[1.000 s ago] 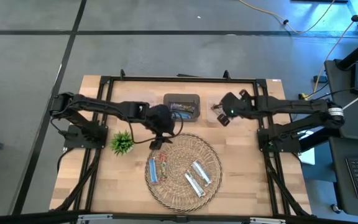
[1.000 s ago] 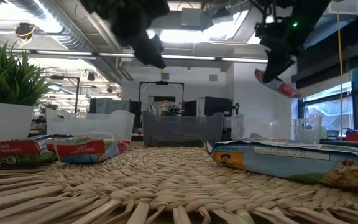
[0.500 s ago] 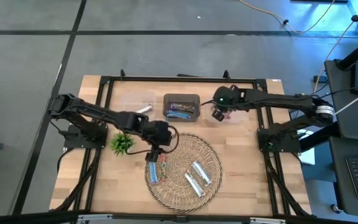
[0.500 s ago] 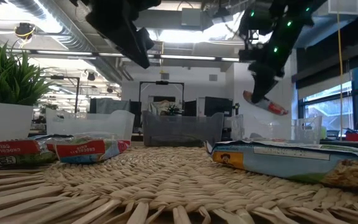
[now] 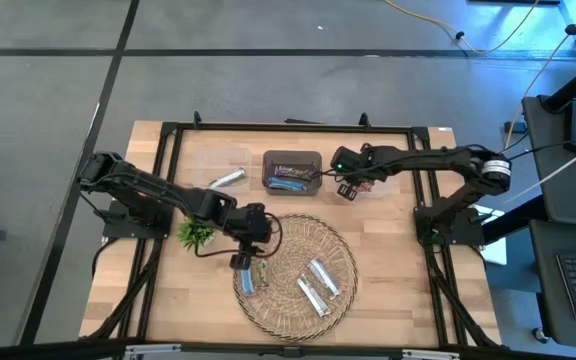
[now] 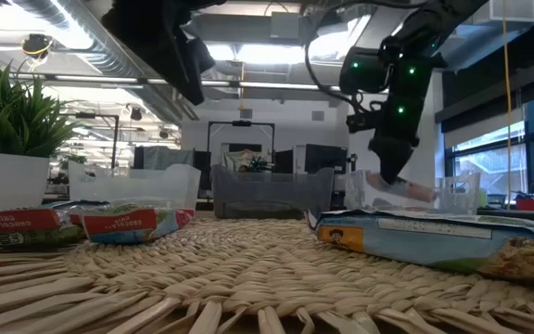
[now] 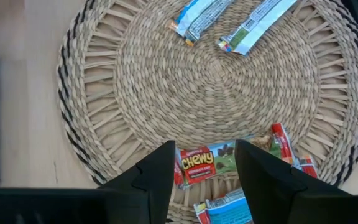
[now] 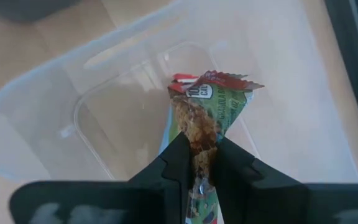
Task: Pick and place Granola Bars by type
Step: Put the red granola bar into the right transparent bin
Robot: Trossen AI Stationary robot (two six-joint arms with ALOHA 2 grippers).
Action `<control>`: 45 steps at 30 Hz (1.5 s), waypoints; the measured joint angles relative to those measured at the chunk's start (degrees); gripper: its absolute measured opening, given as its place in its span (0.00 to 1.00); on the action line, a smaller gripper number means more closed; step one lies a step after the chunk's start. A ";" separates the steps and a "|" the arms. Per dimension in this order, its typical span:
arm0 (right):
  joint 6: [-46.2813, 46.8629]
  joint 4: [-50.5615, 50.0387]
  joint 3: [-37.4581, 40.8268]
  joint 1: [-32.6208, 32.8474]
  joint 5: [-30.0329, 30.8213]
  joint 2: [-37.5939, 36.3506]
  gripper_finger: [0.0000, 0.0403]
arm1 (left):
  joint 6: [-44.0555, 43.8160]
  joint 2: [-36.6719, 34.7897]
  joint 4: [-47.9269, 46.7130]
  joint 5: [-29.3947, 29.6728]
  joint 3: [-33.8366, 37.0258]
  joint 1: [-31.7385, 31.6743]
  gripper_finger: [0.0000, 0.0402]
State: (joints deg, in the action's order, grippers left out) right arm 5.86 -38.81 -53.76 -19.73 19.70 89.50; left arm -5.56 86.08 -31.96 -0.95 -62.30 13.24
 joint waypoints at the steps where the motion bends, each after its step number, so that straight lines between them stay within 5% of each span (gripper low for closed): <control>1: 0.08 -0.01 0.00 0.00 0.00 0.12 0.16 | -0.45 0.00 0.00 0.00 0.00 0.21 0.40; 12: 1.27 -0.14 0.00 0.00 1.56 -0.10 0.39 | -2.66 0.02 -0.02 0.15 0.00 2.26 0.40; 17: 1.90 -1.66 0.00 0.01 3.38 -1.85 0.47 | 7.28 0.02 -0.39 -0.11 0.00 3.97 0.40; 26: 7.24 -2.67 0.00 0.49 1.90 -11.79 0.48 | 14.37 0.02 0.92 0.36 0.00 5.54 0.40; 34: 10.48 3.04 -0.04 4.46 -13.58 -18.01 0.47 | 8.83 0.04 0.92 -0.10 0.00 5.54 0.40; 45: 13.85 13.18 -0.07 15.23 -11.75 -18.76 0.47 | 11.10 0.04 0.92 -0.13 0.00 5.52 0.52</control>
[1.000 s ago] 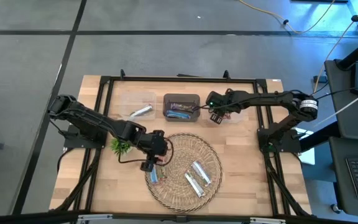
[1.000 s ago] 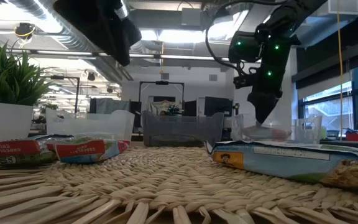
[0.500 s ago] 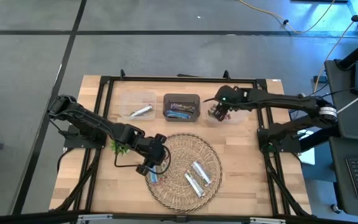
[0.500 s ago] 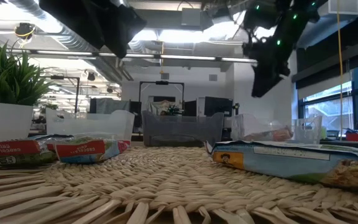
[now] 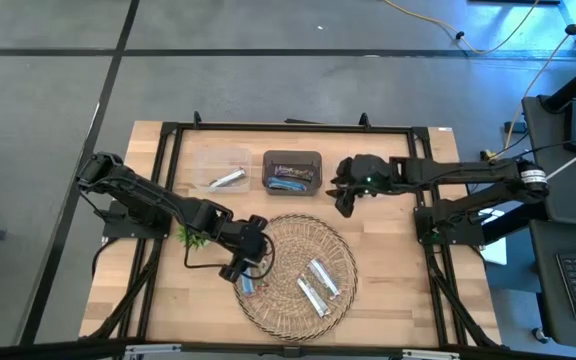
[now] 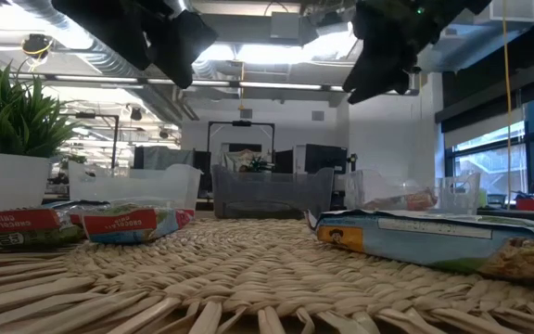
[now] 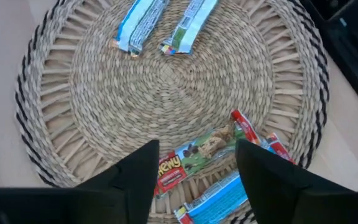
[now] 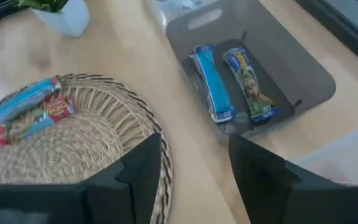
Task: Pick and place Granola Bars by type
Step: Put the red granola bar into the right transparent bin
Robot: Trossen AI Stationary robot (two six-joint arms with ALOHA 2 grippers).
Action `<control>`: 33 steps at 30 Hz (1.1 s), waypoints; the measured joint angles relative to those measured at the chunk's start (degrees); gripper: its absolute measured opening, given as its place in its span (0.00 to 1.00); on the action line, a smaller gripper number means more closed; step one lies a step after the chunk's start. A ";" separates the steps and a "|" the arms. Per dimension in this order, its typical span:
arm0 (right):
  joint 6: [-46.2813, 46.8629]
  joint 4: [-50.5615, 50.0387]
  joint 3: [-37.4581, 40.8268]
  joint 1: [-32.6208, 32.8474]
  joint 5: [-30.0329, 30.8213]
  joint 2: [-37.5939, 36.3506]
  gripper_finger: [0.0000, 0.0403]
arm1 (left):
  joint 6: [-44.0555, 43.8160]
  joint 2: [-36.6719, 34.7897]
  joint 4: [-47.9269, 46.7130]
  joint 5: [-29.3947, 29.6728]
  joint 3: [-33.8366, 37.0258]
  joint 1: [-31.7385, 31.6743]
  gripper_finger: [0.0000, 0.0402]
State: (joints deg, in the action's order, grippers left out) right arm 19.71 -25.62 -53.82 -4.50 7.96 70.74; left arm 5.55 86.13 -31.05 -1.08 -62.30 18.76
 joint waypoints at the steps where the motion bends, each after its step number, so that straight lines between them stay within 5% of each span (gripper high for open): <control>1: 1.22 0.01 0.00 0.44 0.93 -0.02 0.47 | 1.07 0.00 0.00 0.00 0.00 0.00 0.53; 10: 7.89 0.15 0.00 3.25 3.05 -0.02 0.47 | 4.20 0.00 -0.53 -0.54 0.00 0.76 0.58; 19: 13.27 0.15 0.00 5.84 4.11 -0.02 0.47 | 16.18 0.03 -4.30 0.85 0.07 0.48 0.58; 33: 17.87 1.05 0.00 7.50 6.57 -0.02 0.47 | 28.05 7.27 3.82 -1.24 3.37 -3.27 0.57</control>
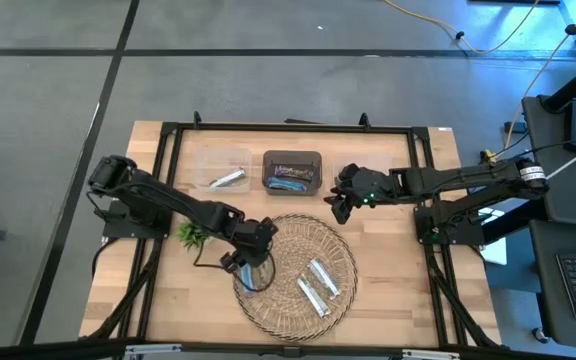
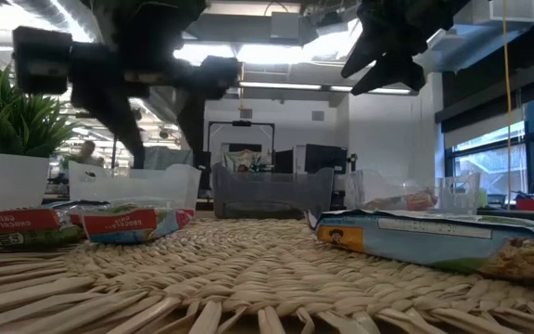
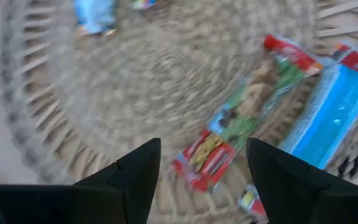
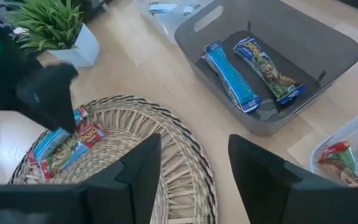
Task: Pick and place Granola Bars by type
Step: Put the red granola bar into the right transparent bin
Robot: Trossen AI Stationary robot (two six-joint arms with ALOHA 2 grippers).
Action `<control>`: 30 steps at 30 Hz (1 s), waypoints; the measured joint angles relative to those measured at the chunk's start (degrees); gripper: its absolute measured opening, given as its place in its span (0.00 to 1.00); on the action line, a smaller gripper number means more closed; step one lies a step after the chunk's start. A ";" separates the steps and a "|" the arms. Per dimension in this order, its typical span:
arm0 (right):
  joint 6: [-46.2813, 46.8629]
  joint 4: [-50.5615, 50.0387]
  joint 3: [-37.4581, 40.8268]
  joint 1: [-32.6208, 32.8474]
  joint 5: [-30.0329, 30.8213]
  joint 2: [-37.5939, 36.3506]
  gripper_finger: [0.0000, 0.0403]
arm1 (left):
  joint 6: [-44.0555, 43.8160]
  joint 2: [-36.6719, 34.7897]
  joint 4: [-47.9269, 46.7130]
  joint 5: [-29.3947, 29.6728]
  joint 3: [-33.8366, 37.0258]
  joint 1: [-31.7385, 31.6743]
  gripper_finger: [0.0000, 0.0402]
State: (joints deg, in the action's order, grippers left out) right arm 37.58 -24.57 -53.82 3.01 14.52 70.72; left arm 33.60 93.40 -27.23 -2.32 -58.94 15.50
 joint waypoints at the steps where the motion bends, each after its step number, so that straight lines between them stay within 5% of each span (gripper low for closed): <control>1: 0.19 0.07 0.00 0.00 0.02 0.00 0.47 | 0.73 0.77 0.54 -0.86 0.00 0.10 0.57; 17: 1.39 0.12 0.02 -0.02 -0.09 0.00 0.47 | 5.08 10.38 3.55 -3.19 -0.16 0.53 0.52; 30: 0.25 -0.03 0.02 -0.02 -0.09 0.00 0.47 | 5.12 10.72 3.46 -3.65 -0.22 0.56 0.26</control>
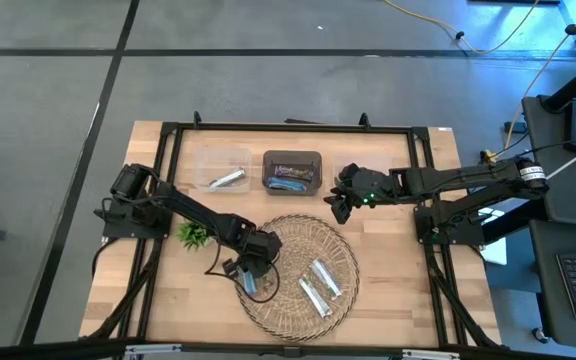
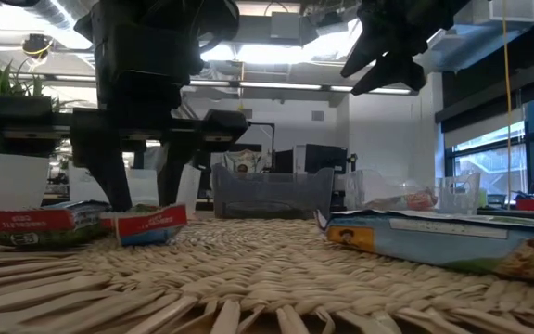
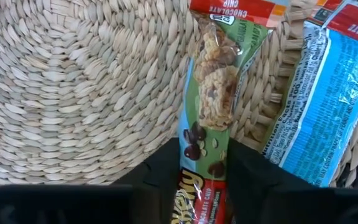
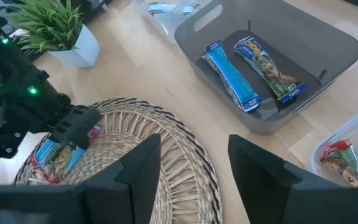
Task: Pick and place Granola Bars by type
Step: Put the red granola bar into the right transparent bin
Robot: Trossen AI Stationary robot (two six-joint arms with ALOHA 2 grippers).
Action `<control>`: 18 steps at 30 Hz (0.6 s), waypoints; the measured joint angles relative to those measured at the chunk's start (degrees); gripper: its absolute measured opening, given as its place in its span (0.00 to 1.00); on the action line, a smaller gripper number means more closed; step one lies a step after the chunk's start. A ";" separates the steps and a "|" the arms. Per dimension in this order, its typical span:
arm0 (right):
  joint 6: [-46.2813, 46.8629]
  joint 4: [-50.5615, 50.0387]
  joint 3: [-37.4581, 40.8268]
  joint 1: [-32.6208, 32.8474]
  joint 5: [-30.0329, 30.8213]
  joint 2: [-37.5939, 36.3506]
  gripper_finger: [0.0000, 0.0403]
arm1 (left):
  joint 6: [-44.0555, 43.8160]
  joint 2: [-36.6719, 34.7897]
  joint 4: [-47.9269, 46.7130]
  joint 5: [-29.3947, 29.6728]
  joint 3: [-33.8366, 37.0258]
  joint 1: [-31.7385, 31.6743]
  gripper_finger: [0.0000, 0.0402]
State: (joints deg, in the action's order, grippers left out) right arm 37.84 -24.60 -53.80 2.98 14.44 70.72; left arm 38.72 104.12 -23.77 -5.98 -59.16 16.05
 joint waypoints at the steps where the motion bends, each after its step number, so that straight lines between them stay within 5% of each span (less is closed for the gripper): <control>1: -0.64 0.02 0.00 0.00 0.00 0.00 0.47 | 0.00 -0.02 0.00 0.04 0.00 -0.02 0.25; 9: -11.25 5.05 0.07 1.48 3.02 -0.11 0.47 | -3.84 -1.38 -4.53 1.97 -1.83 -0.53 0.21; 18: -31.10 16.41 0.07 5.64 2.83 -0.74 0.47 | -11.92 -11.87 -6.56 1.52 -3.08 -4.85 0.21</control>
State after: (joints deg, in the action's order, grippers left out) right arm 6.73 -8.19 -53.74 8.62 17.27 69.97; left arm 26.80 92.24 -30.33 -4.45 -62.24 11.21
